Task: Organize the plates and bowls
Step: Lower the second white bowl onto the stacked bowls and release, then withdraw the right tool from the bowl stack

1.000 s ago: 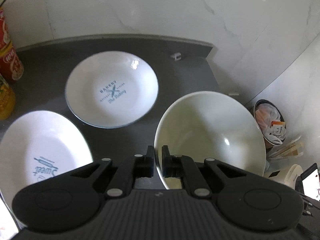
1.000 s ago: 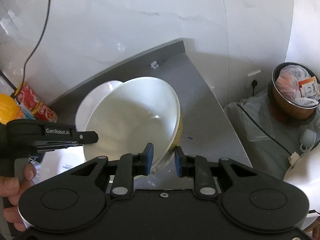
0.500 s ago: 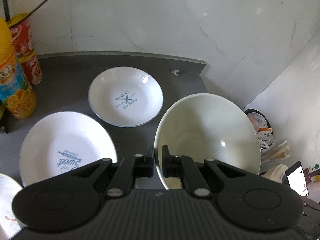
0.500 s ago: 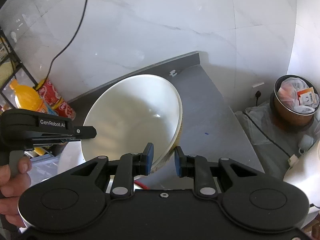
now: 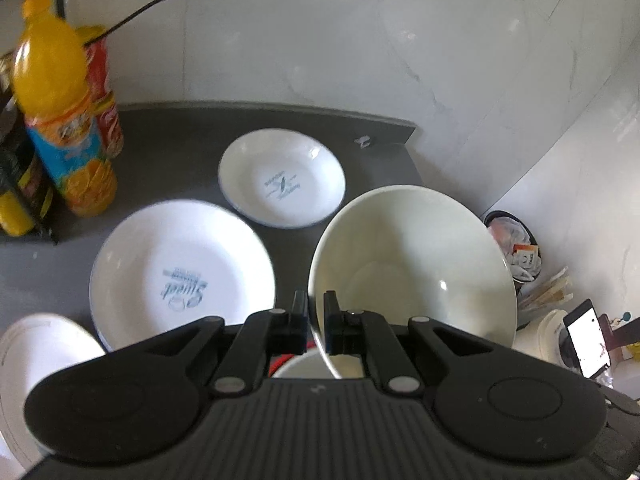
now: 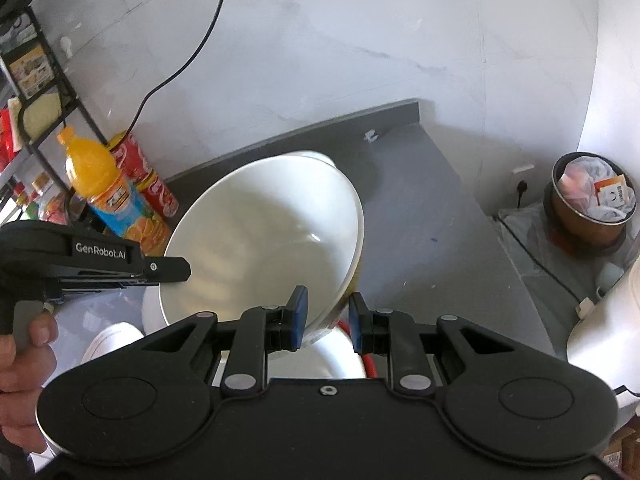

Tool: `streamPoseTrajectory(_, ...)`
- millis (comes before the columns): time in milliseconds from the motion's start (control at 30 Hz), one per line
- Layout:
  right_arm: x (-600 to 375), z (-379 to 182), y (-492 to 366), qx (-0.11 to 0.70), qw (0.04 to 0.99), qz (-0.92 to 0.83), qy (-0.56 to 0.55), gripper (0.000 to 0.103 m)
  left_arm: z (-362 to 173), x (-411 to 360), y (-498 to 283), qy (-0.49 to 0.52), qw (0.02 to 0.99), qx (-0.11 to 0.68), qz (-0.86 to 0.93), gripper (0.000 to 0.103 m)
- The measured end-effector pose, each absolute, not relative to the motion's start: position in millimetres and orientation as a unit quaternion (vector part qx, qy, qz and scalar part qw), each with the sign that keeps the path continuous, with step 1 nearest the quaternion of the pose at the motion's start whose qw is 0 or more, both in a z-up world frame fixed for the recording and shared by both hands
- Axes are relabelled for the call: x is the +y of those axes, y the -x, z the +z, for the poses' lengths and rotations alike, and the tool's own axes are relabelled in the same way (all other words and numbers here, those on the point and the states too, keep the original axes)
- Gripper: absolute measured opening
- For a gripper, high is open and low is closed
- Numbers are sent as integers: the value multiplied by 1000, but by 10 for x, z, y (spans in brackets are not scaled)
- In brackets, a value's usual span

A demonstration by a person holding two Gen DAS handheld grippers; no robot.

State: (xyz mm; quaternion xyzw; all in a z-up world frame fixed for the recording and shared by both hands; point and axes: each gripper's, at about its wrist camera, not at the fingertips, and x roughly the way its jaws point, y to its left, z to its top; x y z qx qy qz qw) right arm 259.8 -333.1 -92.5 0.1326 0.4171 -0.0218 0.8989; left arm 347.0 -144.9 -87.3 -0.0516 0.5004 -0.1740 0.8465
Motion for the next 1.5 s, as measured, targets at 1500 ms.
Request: streamPoseTrajectory(1500, -3205, -1094, -2341, 493, 868, 31, -51, 54, -1370, -1052, -2956, 51, 794, 584, -160, 10)
